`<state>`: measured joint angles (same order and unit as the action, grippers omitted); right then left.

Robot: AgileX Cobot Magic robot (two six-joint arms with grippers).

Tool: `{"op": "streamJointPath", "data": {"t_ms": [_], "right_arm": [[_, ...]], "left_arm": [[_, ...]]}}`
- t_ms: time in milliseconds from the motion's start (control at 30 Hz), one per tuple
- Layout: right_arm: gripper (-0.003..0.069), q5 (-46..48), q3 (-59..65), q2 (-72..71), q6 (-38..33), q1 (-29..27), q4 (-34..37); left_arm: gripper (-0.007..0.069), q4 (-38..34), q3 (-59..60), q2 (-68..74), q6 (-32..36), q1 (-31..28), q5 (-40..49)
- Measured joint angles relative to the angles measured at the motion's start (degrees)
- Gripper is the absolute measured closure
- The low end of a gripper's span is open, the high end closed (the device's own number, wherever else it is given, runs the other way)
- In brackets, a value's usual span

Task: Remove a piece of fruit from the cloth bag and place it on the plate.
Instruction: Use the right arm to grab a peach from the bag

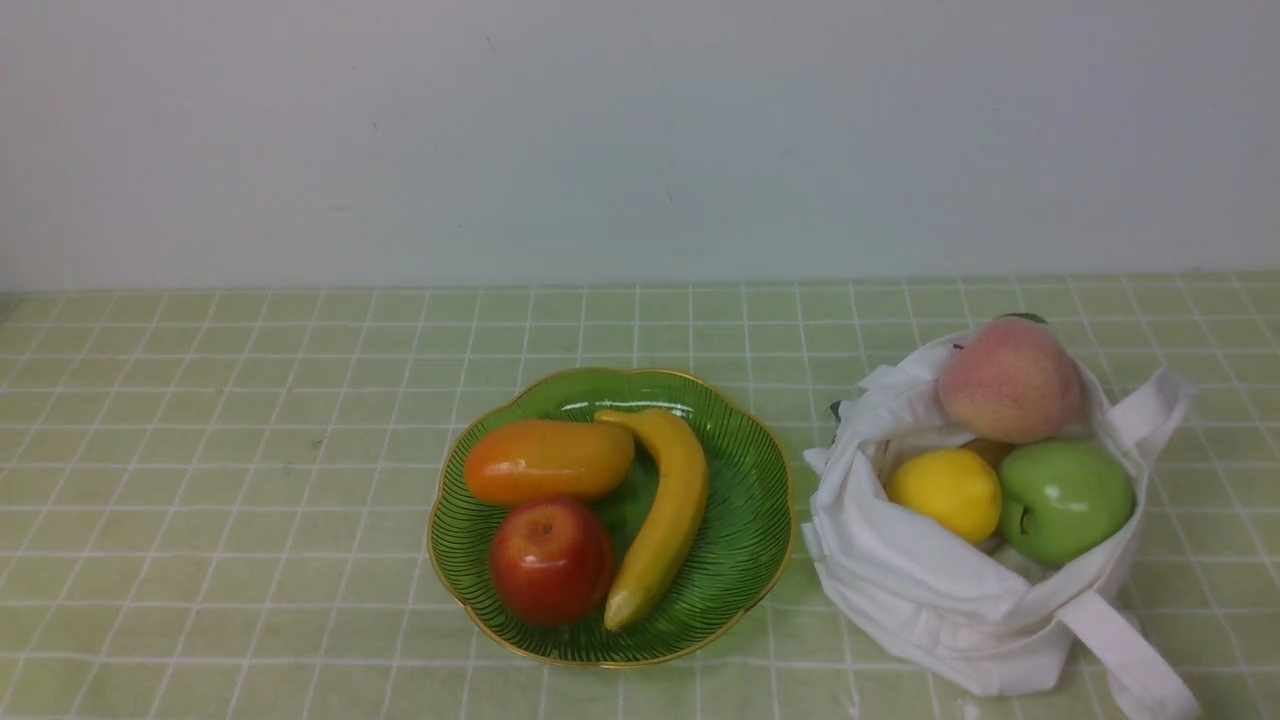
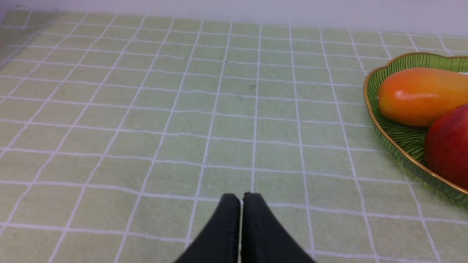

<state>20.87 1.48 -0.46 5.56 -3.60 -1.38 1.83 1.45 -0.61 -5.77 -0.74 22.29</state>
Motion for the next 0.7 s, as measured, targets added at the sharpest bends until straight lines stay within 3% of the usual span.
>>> {"op": "streamJointPath", "data": {"t_ms": [700], "right_arm": [[0.0673,0.0,0.0,0.0,0.4,0.0,0.0]], "left_arm": [[0.0632,0.0,0.0,0.0,0.0,0.0,0.0]]}}
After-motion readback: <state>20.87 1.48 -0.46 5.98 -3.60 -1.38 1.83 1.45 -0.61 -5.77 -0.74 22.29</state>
